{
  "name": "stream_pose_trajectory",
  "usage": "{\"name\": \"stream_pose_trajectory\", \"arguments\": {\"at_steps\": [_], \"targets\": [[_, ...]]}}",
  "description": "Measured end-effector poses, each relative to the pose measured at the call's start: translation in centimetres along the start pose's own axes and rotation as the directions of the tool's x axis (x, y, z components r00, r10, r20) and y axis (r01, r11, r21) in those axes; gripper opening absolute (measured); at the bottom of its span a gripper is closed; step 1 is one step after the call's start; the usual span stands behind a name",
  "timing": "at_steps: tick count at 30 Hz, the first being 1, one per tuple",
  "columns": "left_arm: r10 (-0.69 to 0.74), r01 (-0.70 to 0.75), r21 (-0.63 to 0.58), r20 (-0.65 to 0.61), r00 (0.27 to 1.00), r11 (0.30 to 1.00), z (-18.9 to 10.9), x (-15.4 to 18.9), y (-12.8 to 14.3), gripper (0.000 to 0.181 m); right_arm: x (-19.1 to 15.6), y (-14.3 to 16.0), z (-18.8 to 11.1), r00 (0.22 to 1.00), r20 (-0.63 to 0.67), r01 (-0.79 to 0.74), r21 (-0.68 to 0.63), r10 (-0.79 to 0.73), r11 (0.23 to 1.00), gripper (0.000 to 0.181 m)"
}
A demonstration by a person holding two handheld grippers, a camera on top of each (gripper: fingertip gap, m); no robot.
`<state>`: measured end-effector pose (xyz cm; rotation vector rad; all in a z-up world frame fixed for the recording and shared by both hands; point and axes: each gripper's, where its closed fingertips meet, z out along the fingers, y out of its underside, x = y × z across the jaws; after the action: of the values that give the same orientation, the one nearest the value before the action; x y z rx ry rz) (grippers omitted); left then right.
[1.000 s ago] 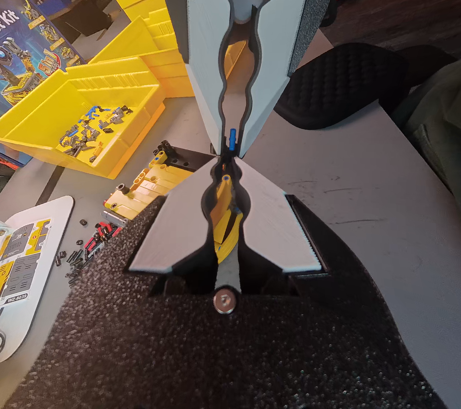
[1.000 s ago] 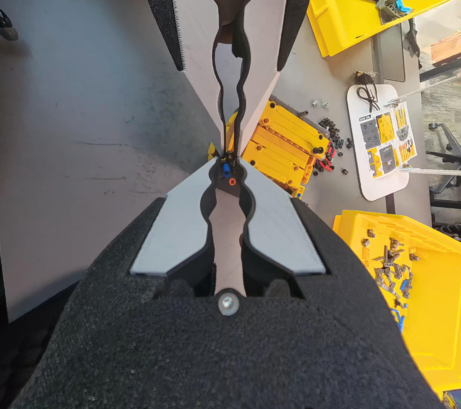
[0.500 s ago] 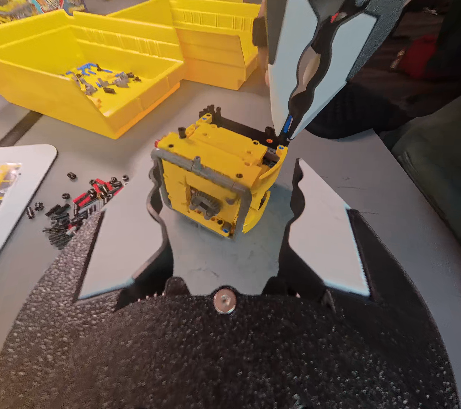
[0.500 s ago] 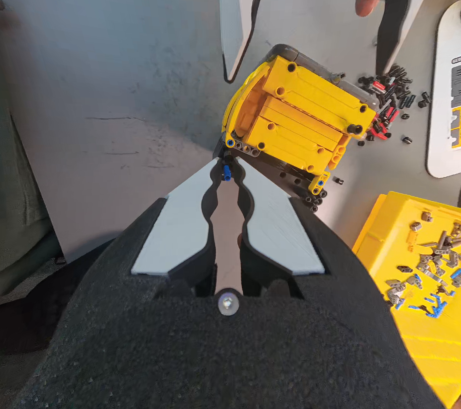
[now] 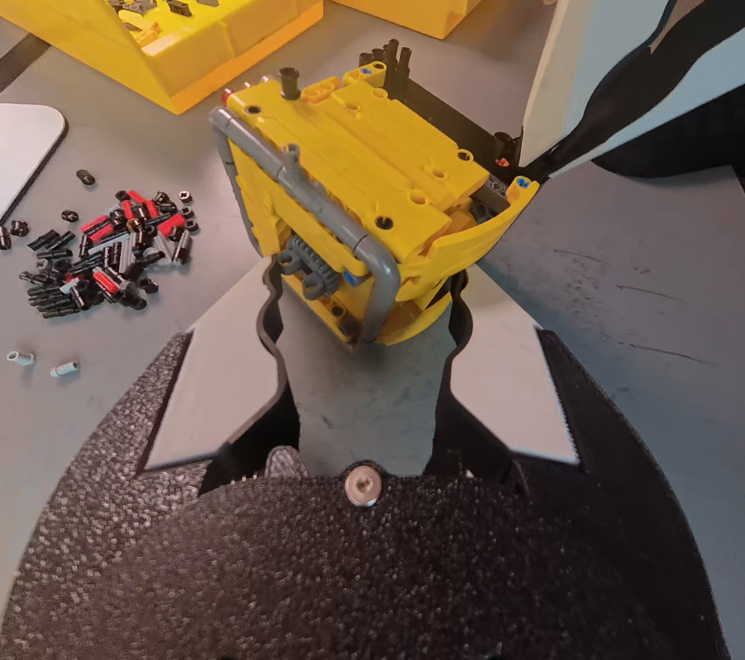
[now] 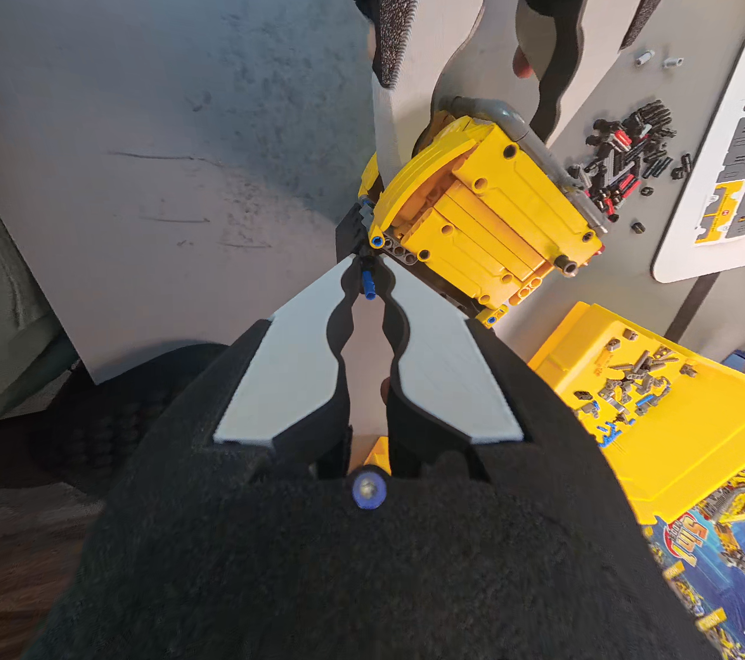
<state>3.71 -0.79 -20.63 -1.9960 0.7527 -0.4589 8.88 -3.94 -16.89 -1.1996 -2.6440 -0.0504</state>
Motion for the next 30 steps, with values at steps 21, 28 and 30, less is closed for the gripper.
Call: {"name": "stream_pose_trajectory", "arguments": {"at_steps": [21, 28, 30], "targets": [[-0.136, 0.139, -0.027, 0.109, 0.985, 0.990, 0.2, -0.8, 0.7, 0.063, 0.2, 0.3, 0.6, 0.994, -0.091, -0.074, -0.180, 0.058, 0.981, 0.006], [-0.207, 0.210, -0.033, 0.083, 0.975, 0.977, 0.6, -0.7, 0.9, 0.058, 0.1, 0.2, 0.9, 0.988, -0.131, -0.105, -0.230, 0.077, 0.967, 0.005], [-0.226, 0.229, -0.039, 0.078, 0.971, 0.973, 0.6, -0.8, 1.0, 0.057, 0.4, 0.1, 0.9, 0.984, -0.165, -0.110, -0.239, 0.072, 0.965, 0.006]]}}
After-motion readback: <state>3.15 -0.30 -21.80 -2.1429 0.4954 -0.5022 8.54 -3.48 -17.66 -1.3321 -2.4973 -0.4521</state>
